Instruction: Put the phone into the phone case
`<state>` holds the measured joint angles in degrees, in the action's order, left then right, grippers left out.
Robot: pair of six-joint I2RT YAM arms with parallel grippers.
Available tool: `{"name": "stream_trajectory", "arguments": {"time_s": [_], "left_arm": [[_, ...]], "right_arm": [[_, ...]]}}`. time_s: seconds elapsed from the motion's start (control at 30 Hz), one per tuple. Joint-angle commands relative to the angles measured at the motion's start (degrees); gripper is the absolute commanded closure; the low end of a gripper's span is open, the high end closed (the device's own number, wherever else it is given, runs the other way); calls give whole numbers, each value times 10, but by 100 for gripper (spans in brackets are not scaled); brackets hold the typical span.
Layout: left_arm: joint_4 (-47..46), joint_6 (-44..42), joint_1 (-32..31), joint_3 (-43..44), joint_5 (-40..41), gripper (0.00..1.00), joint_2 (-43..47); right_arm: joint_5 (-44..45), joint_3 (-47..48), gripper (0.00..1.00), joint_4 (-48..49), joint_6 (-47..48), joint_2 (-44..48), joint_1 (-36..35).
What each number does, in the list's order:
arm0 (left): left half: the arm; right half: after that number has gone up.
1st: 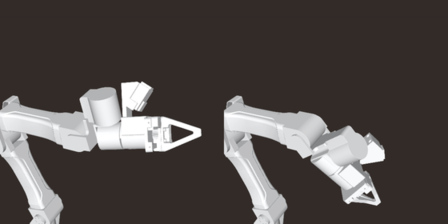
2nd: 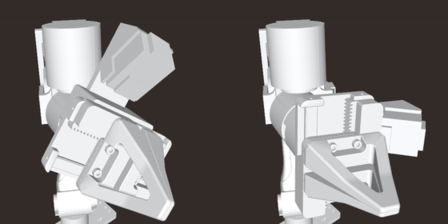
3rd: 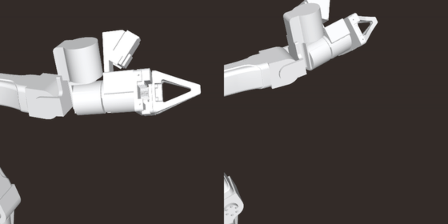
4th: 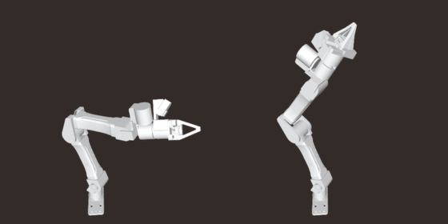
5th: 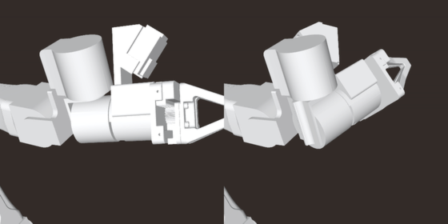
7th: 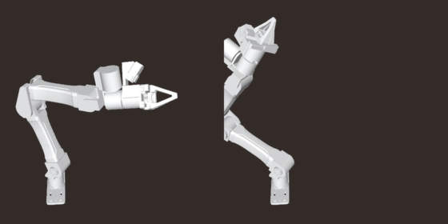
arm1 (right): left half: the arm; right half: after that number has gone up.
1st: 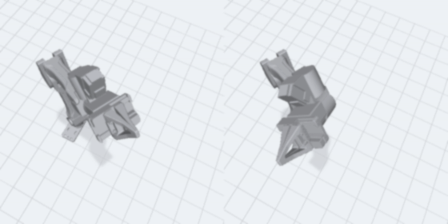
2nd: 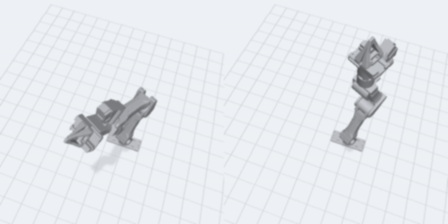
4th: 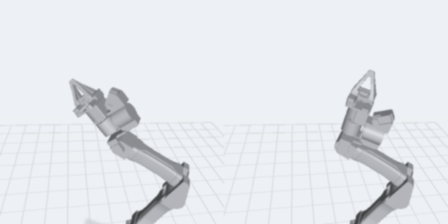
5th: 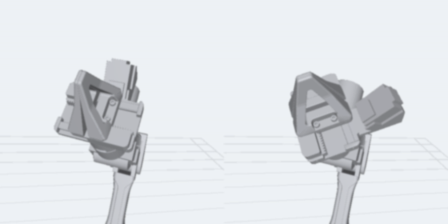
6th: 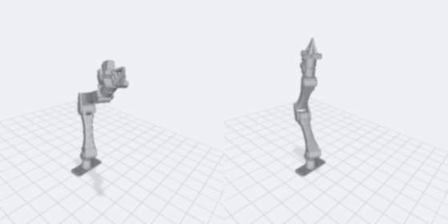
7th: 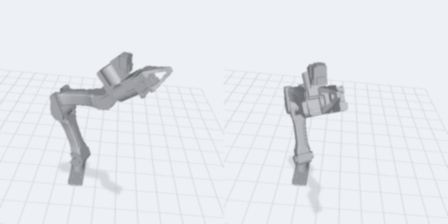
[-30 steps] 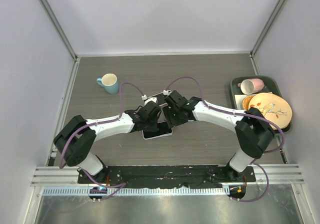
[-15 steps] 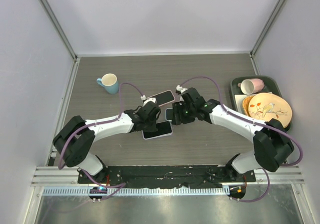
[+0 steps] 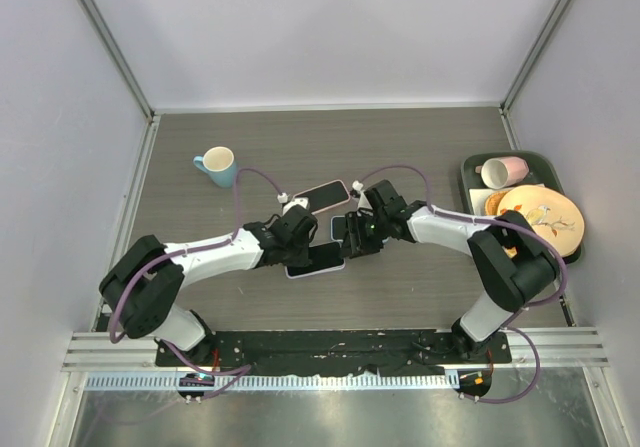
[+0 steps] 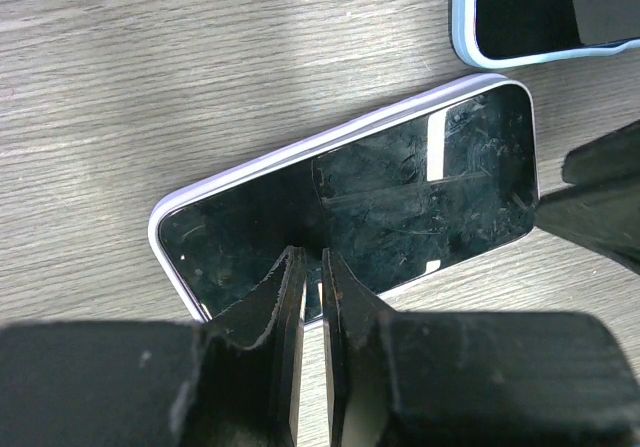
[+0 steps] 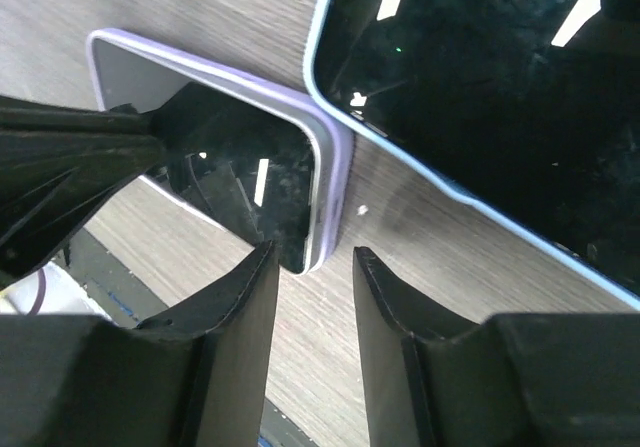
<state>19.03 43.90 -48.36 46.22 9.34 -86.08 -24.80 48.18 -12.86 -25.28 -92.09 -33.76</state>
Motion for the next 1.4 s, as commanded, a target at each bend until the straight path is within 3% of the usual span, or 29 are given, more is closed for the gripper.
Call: {"name": "stream_trajectory", "arguments": {"time_s": [0.0,0.47,0.9,1.07,1.17,1.37], "left_arm": [[0,5,-2,-4,1,85,14],[11,-9,-2,13,7,86,0],[30,-18,-3,32,20,87,-1],[29,-18,-6,34,20,87,0],[29,-17,-7,30,24,87,8],[31,-14,-7,19,33,86,33]], "right_arm": [[26,9,60,24,-4,-23,-3],[26,-2,75,21,14,-76,-16],[268,35,76,-82,30,-129,-70],[313,46,77,-109,31,-143,-104],[299,50,78,-115,35,-143,-125],[189,44,80,-102,30,-119,-157]]}}
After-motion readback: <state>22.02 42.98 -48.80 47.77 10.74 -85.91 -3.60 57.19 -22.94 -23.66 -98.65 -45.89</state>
